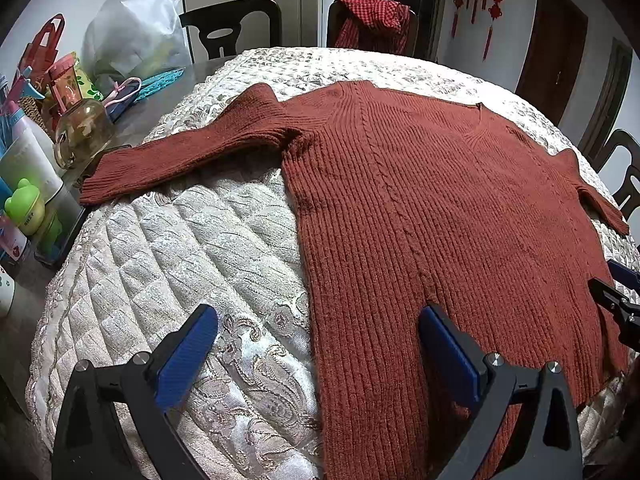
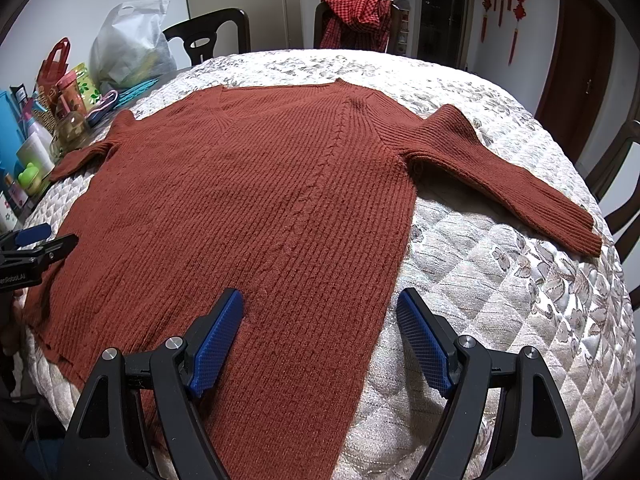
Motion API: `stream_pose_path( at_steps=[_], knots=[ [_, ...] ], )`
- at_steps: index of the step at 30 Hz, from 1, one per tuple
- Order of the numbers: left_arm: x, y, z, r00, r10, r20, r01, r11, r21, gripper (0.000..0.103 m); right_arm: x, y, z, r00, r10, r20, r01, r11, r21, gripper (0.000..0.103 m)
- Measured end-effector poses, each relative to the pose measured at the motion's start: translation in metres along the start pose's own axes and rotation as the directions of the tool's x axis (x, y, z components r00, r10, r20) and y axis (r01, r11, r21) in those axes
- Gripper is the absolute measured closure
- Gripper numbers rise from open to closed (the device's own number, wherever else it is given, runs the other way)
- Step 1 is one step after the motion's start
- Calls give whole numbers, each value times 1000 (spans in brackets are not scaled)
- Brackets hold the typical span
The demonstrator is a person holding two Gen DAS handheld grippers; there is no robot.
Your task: Fold small clothes
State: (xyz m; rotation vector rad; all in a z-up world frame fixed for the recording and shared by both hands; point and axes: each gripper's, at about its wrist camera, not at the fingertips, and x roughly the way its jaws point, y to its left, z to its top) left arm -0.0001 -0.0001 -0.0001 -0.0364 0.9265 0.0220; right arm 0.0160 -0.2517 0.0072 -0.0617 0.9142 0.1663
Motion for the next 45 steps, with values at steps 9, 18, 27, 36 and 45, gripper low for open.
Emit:
stream_pose_path(
  at_steps=[9,18,27,36,45],
  knots=[
    [1,-1,-1,1000,3,-3,-3,1000,-5,0,0,0,1,1000,0,-1,0,1000,1,24],
    [2,-1,-3,1000,3,-5,-3,1000,-8,0,0,1,1,1000,0,-1,0,1000,0,24],
    [1,-1,-3,1000,2,-8,-2,1000,-8,0,0,1,1,1000,0,-1,0,1000,1,24],
    [2,0,-2,1000,1,-10,-1,1000,-8,0,-1,1,2,1000,0,-2,0,1000,1,24],
    [1,-1,-5,1000,1,-10,-1,1000,-7,0,-1,2,3,1000,1,-3,-1,1000,1,24]
  ],
)
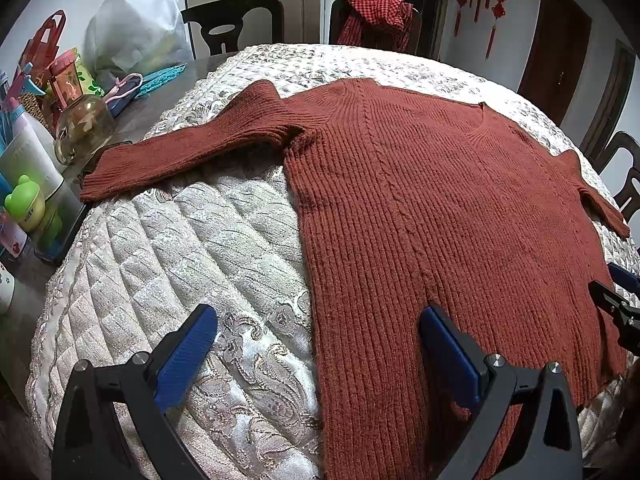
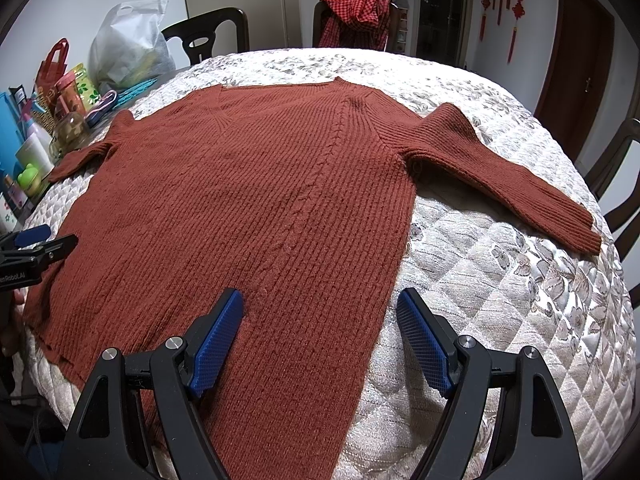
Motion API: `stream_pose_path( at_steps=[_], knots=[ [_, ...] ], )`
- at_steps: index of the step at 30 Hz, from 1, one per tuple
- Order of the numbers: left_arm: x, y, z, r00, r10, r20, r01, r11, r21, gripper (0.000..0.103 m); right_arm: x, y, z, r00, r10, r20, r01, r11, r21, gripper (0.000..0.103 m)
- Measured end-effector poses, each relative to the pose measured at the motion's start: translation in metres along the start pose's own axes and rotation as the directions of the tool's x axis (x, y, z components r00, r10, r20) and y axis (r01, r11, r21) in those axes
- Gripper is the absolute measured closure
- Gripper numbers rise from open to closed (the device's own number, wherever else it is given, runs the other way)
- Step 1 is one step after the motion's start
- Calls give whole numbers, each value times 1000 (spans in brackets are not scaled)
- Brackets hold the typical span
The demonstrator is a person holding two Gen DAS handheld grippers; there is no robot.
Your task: Fold small clothes
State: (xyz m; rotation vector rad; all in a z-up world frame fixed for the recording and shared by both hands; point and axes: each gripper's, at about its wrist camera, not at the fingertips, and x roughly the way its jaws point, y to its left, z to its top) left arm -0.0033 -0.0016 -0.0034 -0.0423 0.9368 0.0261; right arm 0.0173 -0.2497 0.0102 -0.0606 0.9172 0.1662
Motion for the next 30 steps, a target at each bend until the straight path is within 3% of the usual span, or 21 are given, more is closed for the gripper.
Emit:
stream_pose_path(
  at_steps=[30],
  knots=[
    [1,1,2,1000,0,-6,0,1000,3,0,1,1,2,1000,-3,-11,3,1000,-1,24]
  ],
)
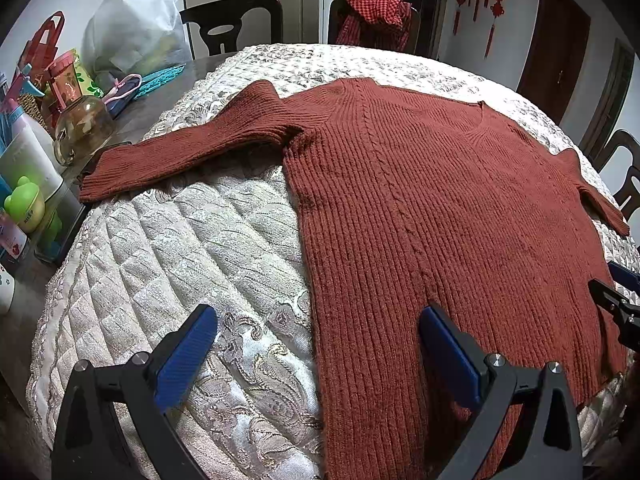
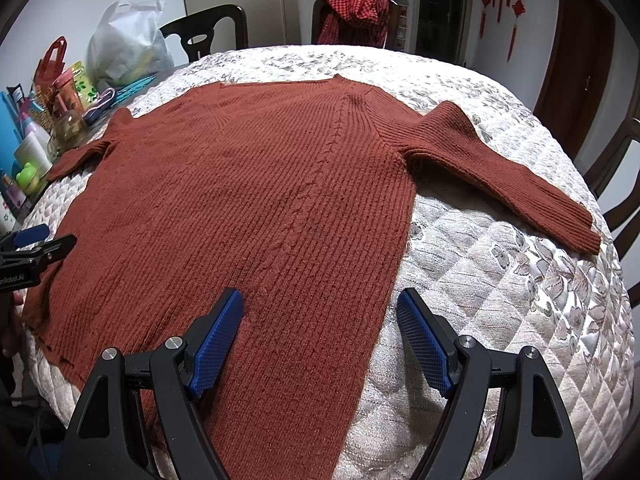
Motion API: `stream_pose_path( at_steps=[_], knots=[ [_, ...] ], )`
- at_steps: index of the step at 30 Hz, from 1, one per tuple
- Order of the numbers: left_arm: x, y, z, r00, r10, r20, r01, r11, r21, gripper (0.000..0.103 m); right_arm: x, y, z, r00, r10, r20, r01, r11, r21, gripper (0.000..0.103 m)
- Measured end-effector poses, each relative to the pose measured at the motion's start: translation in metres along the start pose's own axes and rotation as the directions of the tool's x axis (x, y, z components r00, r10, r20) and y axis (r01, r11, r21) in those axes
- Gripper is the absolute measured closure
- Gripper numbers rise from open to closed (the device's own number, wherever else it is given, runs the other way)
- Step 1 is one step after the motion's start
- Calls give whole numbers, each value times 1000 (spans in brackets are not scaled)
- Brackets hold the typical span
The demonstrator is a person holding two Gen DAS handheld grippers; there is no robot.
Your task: Fold small clothes
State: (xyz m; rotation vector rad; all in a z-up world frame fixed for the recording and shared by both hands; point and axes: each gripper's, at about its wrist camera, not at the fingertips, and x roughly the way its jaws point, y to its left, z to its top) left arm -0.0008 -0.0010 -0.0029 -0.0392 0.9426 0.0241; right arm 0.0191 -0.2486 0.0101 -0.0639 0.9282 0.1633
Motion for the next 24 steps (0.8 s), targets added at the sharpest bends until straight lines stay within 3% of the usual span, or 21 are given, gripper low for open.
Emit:
stream_pose_path(
  at_steps=[24],
  knots=[
    [0,-1,1,1000,-1,-1,1,1000,0,0,-1,0,0,1000,1,-3,-1,1000,-2,24]
  ],
)
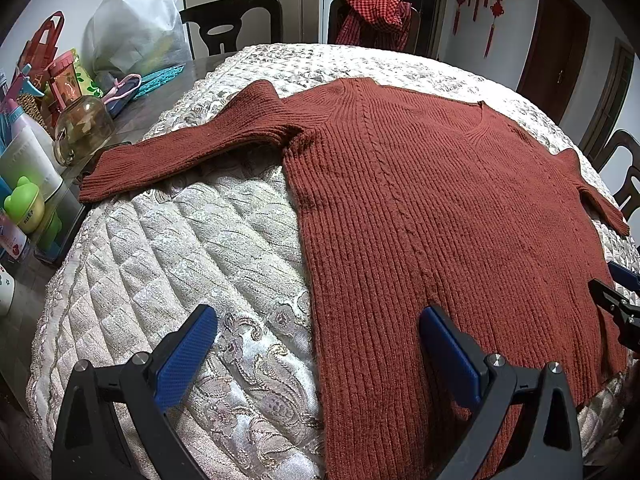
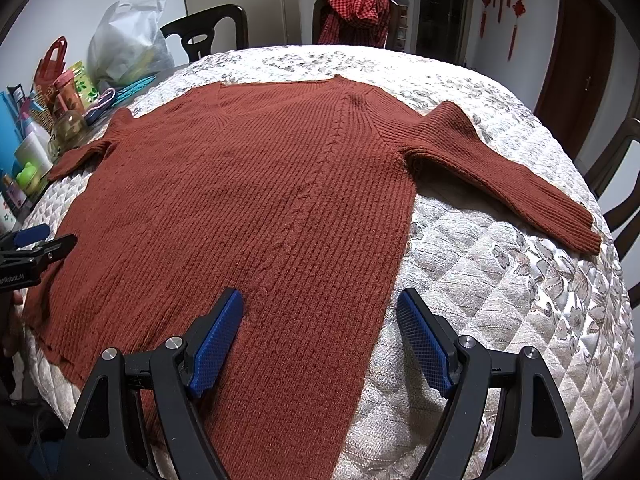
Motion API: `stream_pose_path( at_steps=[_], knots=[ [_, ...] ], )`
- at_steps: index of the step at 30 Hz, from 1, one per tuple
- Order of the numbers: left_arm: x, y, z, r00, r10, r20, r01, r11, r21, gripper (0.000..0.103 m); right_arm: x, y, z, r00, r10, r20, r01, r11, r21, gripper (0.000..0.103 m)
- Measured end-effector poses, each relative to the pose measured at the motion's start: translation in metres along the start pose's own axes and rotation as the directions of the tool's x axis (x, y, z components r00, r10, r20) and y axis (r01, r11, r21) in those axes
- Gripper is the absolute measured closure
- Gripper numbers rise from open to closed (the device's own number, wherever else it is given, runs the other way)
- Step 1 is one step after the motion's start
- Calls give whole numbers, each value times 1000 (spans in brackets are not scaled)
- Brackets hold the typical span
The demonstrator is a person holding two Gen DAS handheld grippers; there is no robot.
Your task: Fold small clothes
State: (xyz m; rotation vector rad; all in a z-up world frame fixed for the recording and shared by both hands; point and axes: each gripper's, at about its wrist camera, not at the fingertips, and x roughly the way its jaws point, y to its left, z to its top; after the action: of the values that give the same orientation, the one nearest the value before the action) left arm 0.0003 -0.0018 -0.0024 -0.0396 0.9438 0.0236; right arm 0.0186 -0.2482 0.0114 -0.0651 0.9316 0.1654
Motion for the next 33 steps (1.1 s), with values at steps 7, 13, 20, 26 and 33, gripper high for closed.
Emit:
stream_pose_path(
  at_steps=[7,13,20,26,33],
  knots=[
    [0,0,1,1000,-1,2,1,1000,-1,0,0,0,0,1000,0,0,0,1000,0,24],
    [0,1,1,1000,-2,2,2,1000,-2,0,0,0,0,1000,0,-2,0,1000,1,24],
    [-1,1,0,1000,-1,9,1,1000,-1,0,0,-1,1,1000,1,0,-1,1000,2,24],
    [-2,2,0,1000,-2,11,2,1000,-2,0,-1,-2,3,1000,1,-7,-1,1000,3,24],
    [-3,1,2,1000,-5,10,5,1000,-4,0,-3,-4,4,1000,8,-15,-8,1000,10,24]
  ],
)
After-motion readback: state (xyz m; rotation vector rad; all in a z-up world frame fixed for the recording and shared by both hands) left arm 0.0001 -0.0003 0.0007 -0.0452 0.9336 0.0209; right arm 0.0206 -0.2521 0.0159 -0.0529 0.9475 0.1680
